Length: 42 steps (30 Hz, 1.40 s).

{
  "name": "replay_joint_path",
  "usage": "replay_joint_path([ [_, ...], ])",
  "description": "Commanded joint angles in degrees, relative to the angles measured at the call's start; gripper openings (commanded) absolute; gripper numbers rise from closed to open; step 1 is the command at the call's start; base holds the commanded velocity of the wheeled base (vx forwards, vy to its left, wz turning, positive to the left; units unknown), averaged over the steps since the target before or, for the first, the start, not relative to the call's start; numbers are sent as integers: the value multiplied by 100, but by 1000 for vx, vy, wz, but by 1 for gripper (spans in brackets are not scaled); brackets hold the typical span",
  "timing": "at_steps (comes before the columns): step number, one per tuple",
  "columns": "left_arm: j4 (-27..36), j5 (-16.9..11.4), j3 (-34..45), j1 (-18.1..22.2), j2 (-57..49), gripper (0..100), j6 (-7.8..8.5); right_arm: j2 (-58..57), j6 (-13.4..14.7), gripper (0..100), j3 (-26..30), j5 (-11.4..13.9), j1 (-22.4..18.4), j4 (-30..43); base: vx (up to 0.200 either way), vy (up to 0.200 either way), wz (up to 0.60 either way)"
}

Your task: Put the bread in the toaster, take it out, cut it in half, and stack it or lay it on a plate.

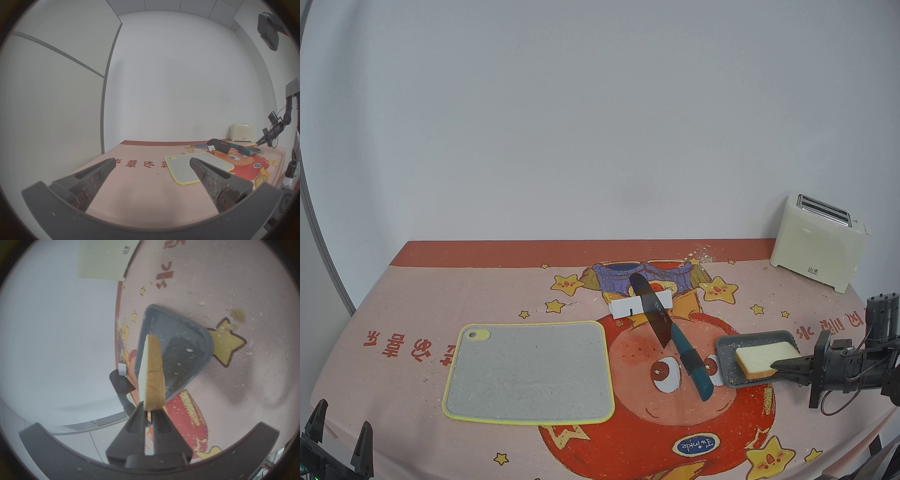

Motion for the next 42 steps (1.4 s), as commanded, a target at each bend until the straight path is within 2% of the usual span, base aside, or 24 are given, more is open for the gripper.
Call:
replay_joint_path([
  [1, -3, 2, 101, 0, -93, 100, -8, -600, 24, 0, -274, -23, -4, 44, 0, 0, 0],
  [5, -3, 2, 101, 0, -93, 100, 1, -1039, -29, 0, -494, -23, 5, 105, 0, 0, 0],
  [6, -3, 2, 101, 0, -93, 100, 1, -1101, -117, 0, -520, -32, 5, 105, 0, 0, 0],
  [7, -3, 2, 101, 0, -93, 100, -8, -1145, -249, 0, -547, -32, 5, 105, 0, 0, 0],
  [10, -3, 2, 101, -9, -93, 100, -8, -1250, -943, 0, -617, -32, -4, 114, 0, 0, 0],
  [14, -3, 2, 101, 0, -93, 100, 1, -1338, -2341, 0, -626, -32, -39, 105, 0, 0, 0],
  [15, -3, 2, 101, 0, -93, 100, -8, -1356, -2560, 0, -626, -32, -48, 105, 0, 0, 0],
  [17, -3, 2, 101, 0, -93, 100, -8, -1408, -3518, 0, -573, -32, -39, 105, 0, 0, 0],
  [19, -3, 2, 101, 0, -93, 100, 1, -1461, -4143, 0, -538, -32, -39, 114, 0, 0, 0],
  [20, -3, 2, 101, 0, -93, 100, 1, -1470, -4608, 0, -512, -32, -48, 114, 0, 0, 0],
  [24, -3, 2, 101, 0, -93, 100, 1, -1470, -6085, 0, -433, -32, -153, 105, 0, 0, 0],
  [25, -3, 2, 101, 0, -93, 100, -8, -1470, -6252, 0, -433, -32, -171, 105, 0, 0, 0],
  [26, -3, 2, 101, -9, -93, 100, 1, -1470, -6814, 0, -433, -32, -224, 105, 0, 0, 0],
  [27, -3, 2, 101, -9, -93, 100, 1, -1470, -7166, 0, -415, -32, -268, 114, 0, 0, 0],
  [28, -3, 2, 101, 0, -93, 100, 1, -1470, -7271, 0, -406, -32, -276, 114, 0, 0, 0],
  [29, -3, 2, 101, -9, -93, 100, 1, -1479, -7720, 0, -327, -32, -329, 97, 0, 0, 0],
  [31, -3, 2, 101, 0, -93, 100, -8, -1505, -8010, 0, -274, -32, -329, 97, 0, 0, 0],
  [34, -3, 2, 101, 0, -93, 100, -8, -1531, -8212, 0, -327, -23, -329, 79, 0, 0, 0],
  [37, -3, 2, 101, 0, -93, 100, 1, -1619, -8317, 0, -468, -23, -338, 114, 0, 0, 0],
  [41, -3, 2, 101, -9, -93, 100, 1, -1628, -8326, 0, -758, -23, -338, 334, 0, 0, 0],
  [42, -3, 2, 101, 0, -93, 100, 1, -1663, -8326, 0, -1074, -14, -364, 685, 0, 0, 0],
])
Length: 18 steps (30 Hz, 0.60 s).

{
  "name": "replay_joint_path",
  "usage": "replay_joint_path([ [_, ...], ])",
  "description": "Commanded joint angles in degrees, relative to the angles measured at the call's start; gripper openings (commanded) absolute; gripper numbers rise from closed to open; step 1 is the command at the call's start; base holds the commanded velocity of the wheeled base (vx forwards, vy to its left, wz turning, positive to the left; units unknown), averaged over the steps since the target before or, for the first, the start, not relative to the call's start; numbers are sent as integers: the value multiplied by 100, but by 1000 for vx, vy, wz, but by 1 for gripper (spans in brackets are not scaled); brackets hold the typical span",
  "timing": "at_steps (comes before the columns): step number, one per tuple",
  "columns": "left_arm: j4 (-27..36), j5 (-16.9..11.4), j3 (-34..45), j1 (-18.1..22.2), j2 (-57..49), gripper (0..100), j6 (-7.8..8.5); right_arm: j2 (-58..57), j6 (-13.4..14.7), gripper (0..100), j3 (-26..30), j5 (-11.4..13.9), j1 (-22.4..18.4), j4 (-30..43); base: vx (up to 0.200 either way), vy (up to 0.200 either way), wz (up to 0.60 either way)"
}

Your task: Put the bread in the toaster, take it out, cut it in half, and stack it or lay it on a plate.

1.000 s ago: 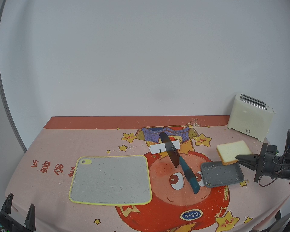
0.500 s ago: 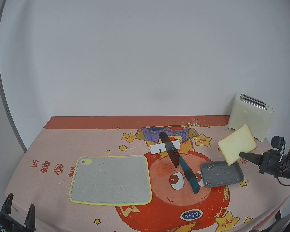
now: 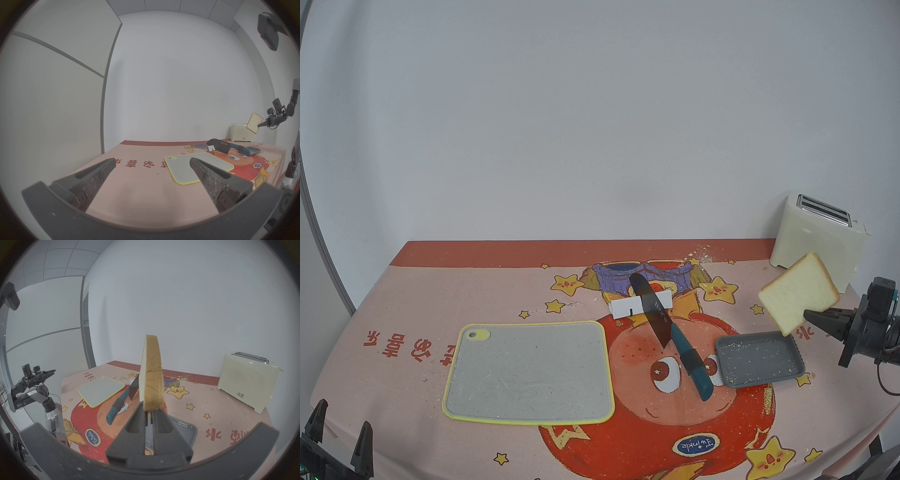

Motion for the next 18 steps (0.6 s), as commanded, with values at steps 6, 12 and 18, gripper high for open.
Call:
replay_joint_path([
  [6, -2, 2, 101, 0, -93, 100, 1, -83, -82, 0, -1649, 14, -179, 1683, 0, 0, 0],
  [12, -2, 2, 101, -9, -93, 100, -8, 576, -522, 0, -2993, 172, -891, 2324, 0, 0, 0],
  [18, -2, 2, 101, 0, -93, 100, 1, 1446, -1647, 0, -3723, 629, -1428, 2342, 0, 0, 0],
])
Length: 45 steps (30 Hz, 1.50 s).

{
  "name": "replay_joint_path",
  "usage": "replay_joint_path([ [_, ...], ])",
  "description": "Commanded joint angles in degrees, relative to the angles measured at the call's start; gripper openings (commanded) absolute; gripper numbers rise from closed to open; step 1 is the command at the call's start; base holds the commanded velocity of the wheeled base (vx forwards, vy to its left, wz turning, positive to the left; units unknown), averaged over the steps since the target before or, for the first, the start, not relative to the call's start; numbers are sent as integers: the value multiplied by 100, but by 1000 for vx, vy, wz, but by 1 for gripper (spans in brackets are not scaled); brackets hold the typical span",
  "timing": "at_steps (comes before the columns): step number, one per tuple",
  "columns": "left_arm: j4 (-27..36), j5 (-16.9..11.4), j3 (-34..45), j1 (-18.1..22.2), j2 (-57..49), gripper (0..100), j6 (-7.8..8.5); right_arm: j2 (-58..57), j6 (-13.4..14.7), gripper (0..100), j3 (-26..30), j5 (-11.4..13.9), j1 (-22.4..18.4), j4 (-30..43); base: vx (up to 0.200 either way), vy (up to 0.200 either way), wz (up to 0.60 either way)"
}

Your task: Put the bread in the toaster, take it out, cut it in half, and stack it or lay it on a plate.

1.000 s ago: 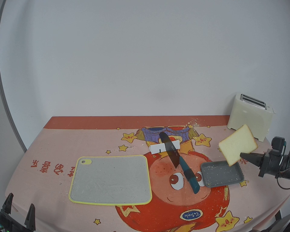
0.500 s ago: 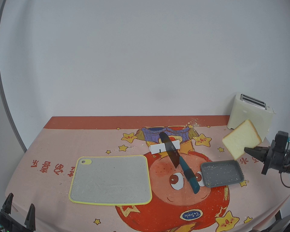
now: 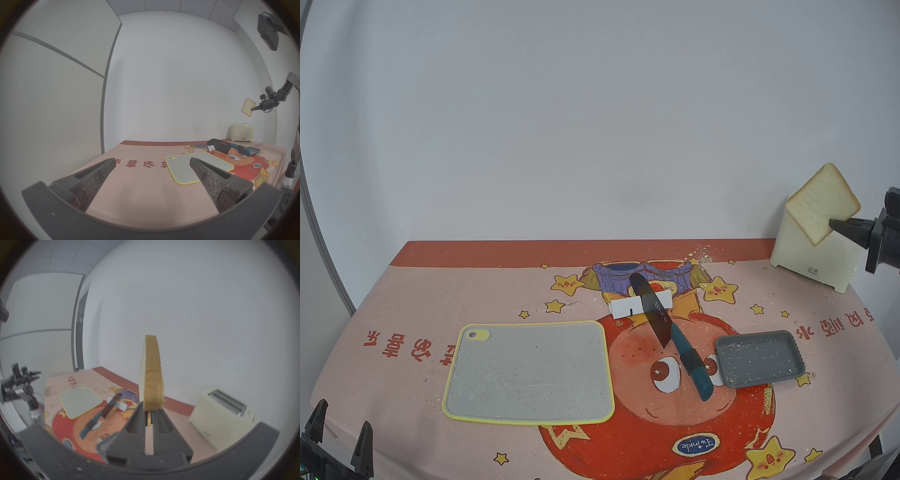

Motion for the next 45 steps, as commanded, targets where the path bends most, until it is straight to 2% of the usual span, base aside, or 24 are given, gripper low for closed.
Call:
replay_joint_path([
  [1, -2, 2, 101, -9, -93, 100, 1, 1000, -821, 0, -678, 359, -533, 123, 0, 0, 0],
  [3, -2, 2, 101, 0, -93, 100, 1, 1070, -935, 0, -669, 367, -489, 123, 0, 0, 0],
  [9, -2, 2, 101, 0, -93, 100, 1, 1290, -944, 0, -924, 367, -304, 123, 0, 0, 0],
  [11, -2, 11, 101, -9, -93, 100, 18, 1527, -979, 0, -1311, 367, -313, 115, 0, 0, 0],
  [12, -2, 11, 101, -9, -93, 100, 18, 1527, -979, 0, -1311, 367, -313, 115, 0, 0, 0],
  [13, -2, 11, 101, -9, -93, 100, 27, 1677, -996, 0, -1601, 367, -322, 123, 0, -200, 0],
  [17, -2, 20, 101, -9, -93, 100, -8, 1844, -1049, 0, -2014, 367, -357, 141, 0, -200, 0],
  [24, 7, 20, 101, -9, -93, 100, -8, 2160, -1638, 0, -2814, 367, -638, 950, 0, -200, 0],
  [29, 7, 20, 101, -9, -93, 100, -8, 2397, -1664, 0, -3192, 367, -744, 1099, 0, -200, 0],
  [35, 7, 20, 101, -9, -93, 100, -8, 2635, -1717, 0, -3359, 367, -726, 1099, 0, -200, 0],
  [36, 7, 20, 101, -9, -93, 100, -8, 2784, -1796, 0, -3482, 367, -718, 1099, 0, -200, 0],
  [39, 7, 11, 101, 0, -93, 100, 1, 2977, -1919, 0, -3631, 367, -726, 1099, 0, 0, 0],
  [40, -2, 2, 101, -9, -93, 100, 1, 3171, -1972, 0, -3833, 367, -726, 1108, 0, 0, 0],
  [45, -2, 2, 101, 0, -93, 100, -8, 3575, -1972, 0, -4308, 367, -718, 1108, 0, 0, 0],
])
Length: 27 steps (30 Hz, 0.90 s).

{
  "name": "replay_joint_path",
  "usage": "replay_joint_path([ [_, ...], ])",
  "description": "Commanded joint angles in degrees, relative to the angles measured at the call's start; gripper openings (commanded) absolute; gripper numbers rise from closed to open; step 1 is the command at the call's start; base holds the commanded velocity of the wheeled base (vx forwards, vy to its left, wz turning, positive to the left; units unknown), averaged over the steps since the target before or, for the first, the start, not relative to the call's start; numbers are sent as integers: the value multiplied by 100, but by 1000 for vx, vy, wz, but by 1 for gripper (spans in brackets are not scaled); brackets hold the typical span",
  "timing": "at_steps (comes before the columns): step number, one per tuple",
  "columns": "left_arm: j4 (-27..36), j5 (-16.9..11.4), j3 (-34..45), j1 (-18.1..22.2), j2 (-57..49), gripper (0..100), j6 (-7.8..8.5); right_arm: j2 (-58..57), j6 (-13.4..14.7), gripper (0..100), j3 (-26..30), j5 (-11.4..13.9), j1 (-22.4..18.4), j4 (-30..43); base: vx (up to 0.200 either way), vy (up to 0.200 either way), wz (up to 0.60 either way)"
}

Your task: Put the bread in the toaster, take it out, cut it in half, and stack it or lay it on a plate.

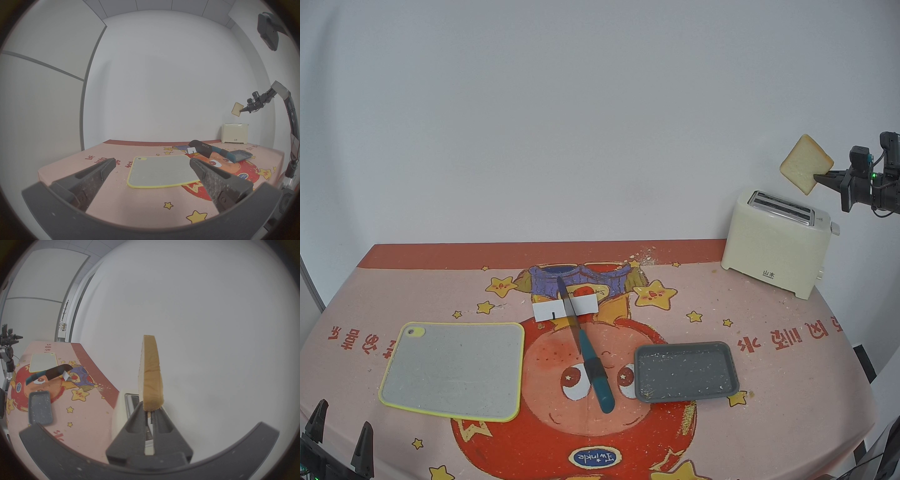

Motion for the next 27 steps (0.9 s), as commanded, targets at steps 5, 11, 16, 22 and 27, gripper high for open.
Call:
replay_joint_path([
  [5, -6, 0, 101, -6, -93, 100, 3, 628, -18, 0, -417, 20, 87, 26, 0, 0, 0],
  [11, -6, 0, 101, 2, -93, 100, 3, 645, -123, 0, -443, 20, 131, 184, 0, 0, 0],
  [16, -6, 0, 101, 2, -93, 100, 3, 724, -220, 0, -364, 38, 78, 184, 0, 0, 0],
  [22, -6, 0, 101, -6, -93, 100, 3, 768, -299, 0, -276, 38, 52, 184, 0, 0, 0],
  [27, -6, 0, 101, 2, -93, 100, 3, 795, -325, 0, -180, 38, 52, 175, 0, 0, 0],
])
